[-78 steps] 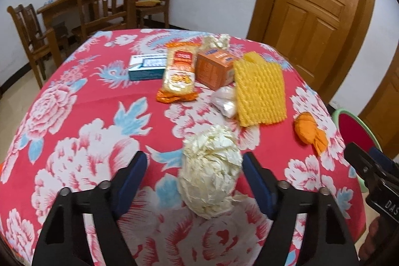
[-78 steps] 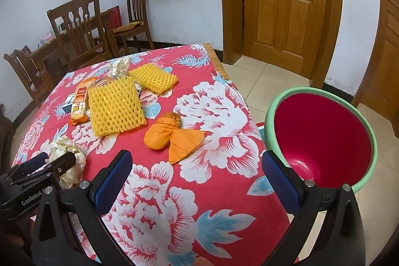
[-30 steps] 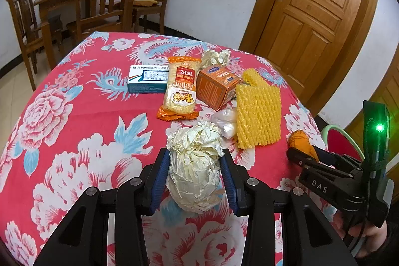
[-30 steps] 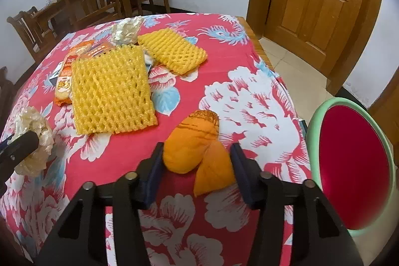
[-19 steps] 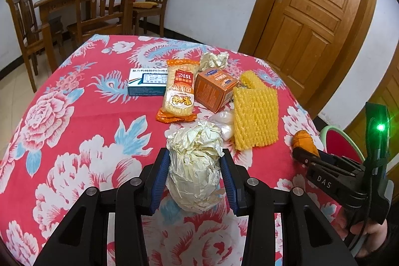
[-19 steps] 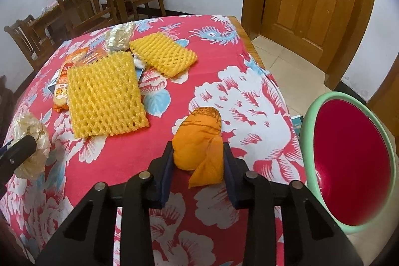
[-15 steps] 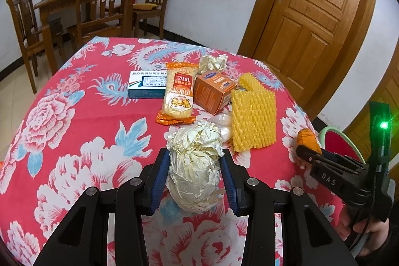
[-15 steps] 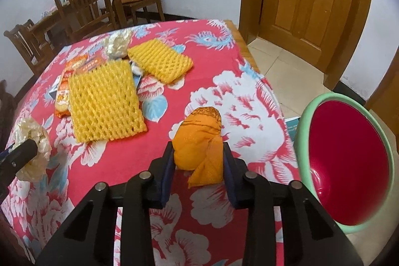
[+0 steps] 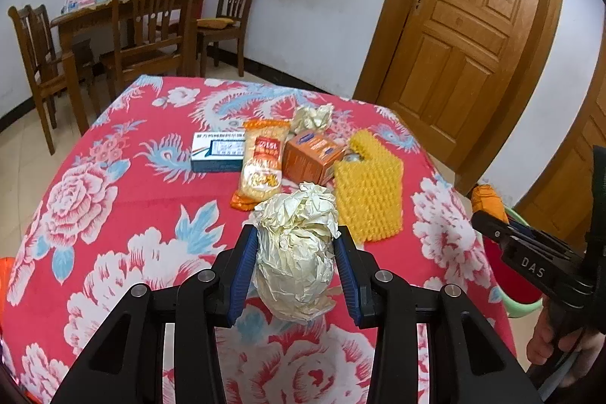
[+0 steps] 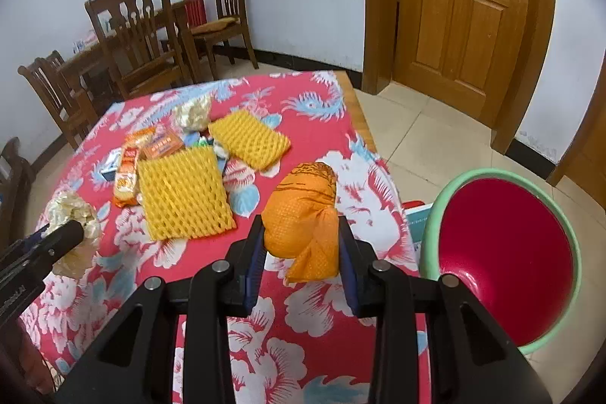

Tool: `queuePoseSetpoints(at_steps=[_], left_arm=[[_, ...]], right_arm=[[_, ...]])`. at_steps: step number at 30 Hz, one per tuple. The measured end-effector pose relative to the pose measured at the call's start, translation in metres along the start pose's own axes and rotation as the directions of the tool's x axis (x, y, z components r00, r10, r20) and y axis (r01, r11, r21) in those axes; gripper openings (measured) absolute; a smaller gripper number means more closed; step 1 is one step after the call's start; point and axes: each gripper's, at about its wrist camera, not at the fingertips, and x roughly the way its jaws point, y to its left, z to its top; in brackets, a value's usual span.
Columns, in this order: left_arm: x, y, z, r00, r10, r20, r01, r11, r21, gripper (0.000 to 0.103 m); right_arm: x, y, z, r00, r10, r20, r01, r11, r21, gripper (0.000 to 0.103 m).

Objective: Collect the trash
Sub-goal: 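Carry the foil ball and orange cloth over the red bucket with both grippers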

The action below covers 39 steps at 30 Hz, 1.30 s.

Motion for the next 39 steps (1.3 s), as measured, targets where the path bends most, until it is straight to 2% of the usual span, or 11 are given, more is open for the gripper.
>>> queuePoseSetpoints(at_steps=[15, 30, 39], left_arm=[[-0.006, -0.028, 0.018, 0.998, -0.058, 0.021, 0.056, 0.997, 0.048, 0.042], [0.009, -0.082, 0.032, 0.992, -0.127, 0.006, 0.126, 0.983, 0.135, 0.042], [0.020, -0.133, 0.033, 0.981, -0.193, -0.016, 0.193, 0.959, 0.206, 0.042]], right_arm=[[-0.040, -0.025, 0.010, 0.995, -0.004, 0.095, 0.001, 0.999, 0.034, 0.038], [-0.054, -0.087, 0.005, 0.991, -0.081, 0.106, 0.064, 0.986, 0.154, 0.038], [-0.057, -0.140, -0.010, 0.985, -0.152, 0.076, 0.129, 0.960, 0.251, 0.038]])
